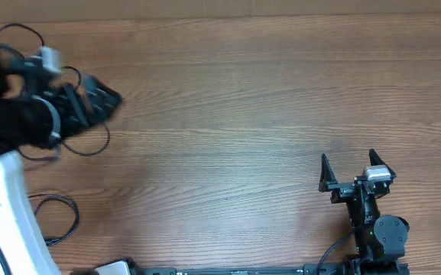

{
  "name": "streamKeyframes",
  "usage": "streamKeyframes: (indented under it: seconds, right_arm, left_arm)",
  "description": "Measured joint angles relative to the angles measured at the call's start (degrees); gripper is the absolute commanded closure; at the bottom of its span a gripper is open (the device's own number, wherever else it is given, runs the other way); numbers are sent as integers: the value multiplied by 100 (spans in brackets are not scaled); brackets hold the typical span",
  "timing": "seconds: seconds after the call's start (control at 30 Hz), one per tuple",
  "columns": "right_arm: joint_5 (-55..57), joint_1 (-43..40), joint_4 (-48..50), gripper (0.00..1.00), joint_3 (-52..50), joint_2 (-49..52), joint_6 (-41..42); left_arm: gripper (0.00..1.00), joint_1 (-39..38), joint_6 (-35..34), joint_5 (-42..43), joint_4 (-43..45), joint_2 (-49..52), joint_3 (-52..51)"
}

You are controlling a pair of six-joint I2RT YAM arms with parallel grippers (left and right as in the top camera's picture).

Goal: Untangle cables

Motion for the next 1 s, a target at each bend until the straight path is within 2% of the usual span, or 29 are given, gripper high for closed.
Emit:
streamKeyframes:
  seconds: [0.17,0.3,0.73,1.0]
  right_arm:
    - [2,0,-2,0,0,0,0]
    - [0,0,2,0,0,0,2]
    - [2,0,-2,0,0,0,0]
    - [2,0,0,0,0,0,2]
  left_arm:
    - [0,-1325,94,-525,-92,-382,-63]
    - [1,-2033,111,-684,-83,-903,-306]
    - [0,-2194,107,-892,-129,-3244,-2310]
    - [0,-2194,107,-933,-120,-3475,-2470]
